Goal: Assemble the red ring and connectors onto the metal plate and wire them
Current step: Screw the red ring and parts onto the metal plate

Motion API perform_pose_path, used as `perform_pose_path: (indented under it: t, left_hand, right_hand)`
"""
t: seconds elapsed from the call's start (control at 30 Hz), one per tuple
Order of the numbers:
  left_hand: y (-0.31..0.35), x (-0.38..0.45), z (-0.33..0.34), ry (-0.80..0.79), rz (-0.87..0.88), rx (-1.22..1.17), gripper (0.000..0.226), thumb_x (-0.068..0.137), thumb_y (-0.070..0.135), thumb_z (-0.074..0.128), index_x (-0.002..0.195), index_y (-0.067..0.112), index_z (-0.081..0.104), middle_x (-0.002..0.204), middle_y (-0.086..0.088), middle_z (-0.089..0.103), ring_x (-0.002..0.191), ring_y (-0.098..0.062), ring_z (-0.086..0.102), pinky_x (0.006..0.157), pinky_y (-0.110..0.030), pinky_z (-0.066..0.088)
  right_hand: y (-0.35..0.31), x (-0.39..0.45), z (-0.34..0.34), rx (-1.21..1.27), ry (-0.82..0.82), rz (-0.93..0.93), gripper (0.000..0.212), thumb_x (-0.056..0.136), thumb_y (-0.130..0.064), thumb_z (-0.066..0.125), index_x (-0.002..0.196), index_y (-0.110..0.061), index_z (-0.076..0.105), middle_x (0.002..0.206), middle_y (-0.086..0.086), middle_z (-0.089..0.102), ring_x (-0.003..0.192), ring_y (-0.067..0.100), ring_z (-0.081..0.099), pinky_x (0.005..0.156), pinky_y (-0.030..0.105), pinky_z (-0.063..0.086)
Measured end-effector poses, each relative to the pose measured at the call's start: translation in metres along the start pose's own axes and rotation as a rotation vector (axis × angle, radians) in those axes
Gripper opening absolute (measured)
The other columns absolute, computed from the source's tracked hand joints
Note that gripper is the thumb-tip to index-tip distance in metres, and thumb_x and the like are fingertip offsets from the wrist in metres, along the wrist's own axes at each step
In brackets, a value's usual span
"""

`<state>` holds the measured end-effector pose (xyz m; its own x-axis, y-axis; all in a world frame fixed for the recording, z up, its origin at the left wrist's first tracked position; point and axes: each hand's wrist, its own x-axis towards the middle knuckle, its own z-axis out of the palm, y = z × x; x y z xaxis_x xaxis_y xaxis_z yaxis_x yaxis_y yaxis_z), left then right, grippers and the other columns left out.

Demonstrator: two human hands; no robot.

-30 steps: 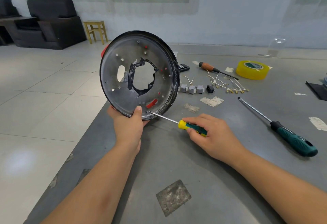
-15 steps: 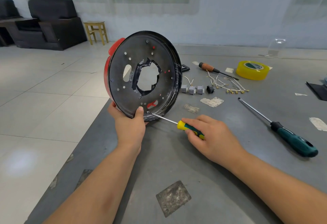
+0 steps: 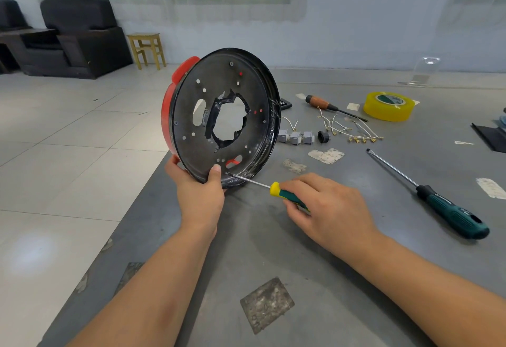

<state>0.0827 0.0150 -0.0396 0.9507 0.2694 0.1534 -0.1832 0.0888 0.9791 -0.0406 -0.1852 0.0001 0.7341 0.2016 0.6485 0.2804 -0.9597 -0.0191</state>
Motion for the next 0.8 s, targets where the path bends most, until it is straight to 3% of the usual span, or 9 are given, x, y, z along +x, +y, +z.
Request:
perform_pose_path:
  t: [0.13, 0.2, 0.3, 0.37, 0.47, 0.57, 0.67, 0.73, 0.8]
  left_hand:
    - [-0.002, 0.000, -0.001, 0.000, 0.005, 0.003, 0.057, 0.097, 0.009, 0.068, 0.135, 0.032, 0.032, 0.097, 0.039, 0.068, 0.080, 0.004, 0.072, 0.088, -0.055, 0.063]
    - [-0.002, 0.000, -0.001, 0.002, 0.002, 0.007, 0.058, 0.097, 0.010, 0.068, 0.135, 0.034, 0.032, 0.097, 0.039, 0.068, 0.085, 0.002, 0.073, 0.090, -0.055, 0.062]
    - [-0.002, 0.000, 0.000, 0.002, -0.004, 0.024, 0.057, 0.097, 0.010, 0.068, 0.134, 0.035, 0.032, 0.096, 0.041, 0.067, 0.090, 0.001, 0.072, 0.095, -0.054, 0.061]
    - [-0.001, -0.001, 0.000, 0.003, -0.001, 0.043, 0.058, 0.097, 0.011, 0.068, 0.135, 0.035, 0.031, 0.095, 0.043, 0.066, 0.095, -0.004, 0.072, 0.095, -0.055, 0.060]
    - [0.000, -0.001, 0.000, 0.012, 0.000, 0.057, 0.057, 0.098, 0.011, 0.068, 0.134, 0.036, 0.031, 0.095, 0.044, 0.065, 0.096, -0.002, 0.071, 0.095, -0.054, 0.061]
    - [0.000, -0.003, 0.000, 0.005, 0.014, 0.083, 0.058, 0.098, 0.011, 0.068, 0.135, 0.035, 0.031, 0.093, 0.045, 0.064, 0.089, 0.004, 0.070, 0.094, -0.054, 0.061]
    - [0.000, -0.004, 0.000, -0.007, 0.043, 0.101, 0.059, 0.098, 0.010, 0.068, 0.135, 0.036, 0.030, 0.094, 0.045, 0.064, 0.085, 0.010, 0.069, 0.093, -0.055, 0.061]
    - [0.000, -0.004, 0.000, -0.008, 0.047, 0.100, 0.060, 0.098, 0.010, 0.068, 0.137, 0.035, 0.030, 0.095, 0.045, 0.065, 0.085, 0.010, 0.069, 0.093, -0.055, 0.061]
    - [-0.001, -0.004, 0.000, -0.007, 0.051, 0.095, 0.060, 0.098, 0.010, 0.068, 0.138, 0.034, 0.031, 0.096, 0.045, 0.065, 0.086, 0.010, 0.070, 0.093, -0.056, 0.061]
  right_hand:
    - [0.002, 0.000, 0.004, -0.014, 0.038, -0.092, 0.023, 0.098, -0.029, 0.058, 0.108, -0.020, 0.077, 0.098, -0.002, 0.071, 0.078, 0.023, 0.069, 0.049, 0.033, 0.052]
    - [0.002, 0.000, 0.005, 0.047, 0.020, -0.047, 0.021, 0.097, -0.028, 0.063, 0.112, -0.021, 0.077, 0.100, -0.003, 0.071, 0.078, 0.022, 0.068, 0.055, 0.035, 0.055]
    - [-0.004, 0.000, 0.007, 0.351, -0.078, 0.241, 0.018, 0.095, -0.037, 0.069, 0.109, -0.028, 0.077, 0.096, -0.014, 0.071, 0.084, 0.004, 0.065, 0.072, 0.017, 0.051]
    - [-0.006, 0.002, 0.007, 0.597, -0.177, 0.482, 0.014, 0.090, -0.044, 0.072, 0.103, -0.038, 0.074, 0.093, -0.018, 0.072, 0.088, -0.005, 0.062, 0.073, 0.006, 0.043]
    - [-0.003, 0.006, 0.006, 0.683, -0.327, 0.620, 0.033, 0.079, -0.039, 0.083, 0.103, -0.041, 0.060, 0.097, -0.016, 0.069, 0.088, -0.006, 0.060, 0.071, 0.005, 0.042]
    - [0.000, 0.012, 0.004, 0.740, -0.330, 0.722, 0.027, 0.080, -0.027, 0.085, 0.094, -0.030, 0.062, 0.089, -0.008, 0.072, 0.073, 0.005, 0.068, 0.060, 0.018, 0.050]
    - [-0.003, 0.015, 0.002, 0.970, -0.420, 0.886, 0.019, 0.098, -0.031, 0.067, 0.097, -0.011, 0.066, 0.081, 0.002, 0.078, 0.063, 0.014, 0.072, 0.045, 0.023, 0.044]
    - [-0.005, 0.014, 0.002, 1.091, -0.519, 0.972, 0.028, 0.105, -0.035, 0.054, 0.102, -0.009, 0.066, 0.084, 0.007, 0.079, 0.059, 0.013, 0.068, 0.044, 0.021, 0.039]
    - [-0.007, 0.014, 0.003, 1.141, -0.512, 0.983, 0.025, 0.104, -0.036, 0.057, 0.106, -0.011, 0.063, 0.087, 0.008, 0.079, 0.052, 0.014, 0.060, 0.041, 0.021, 0.037]
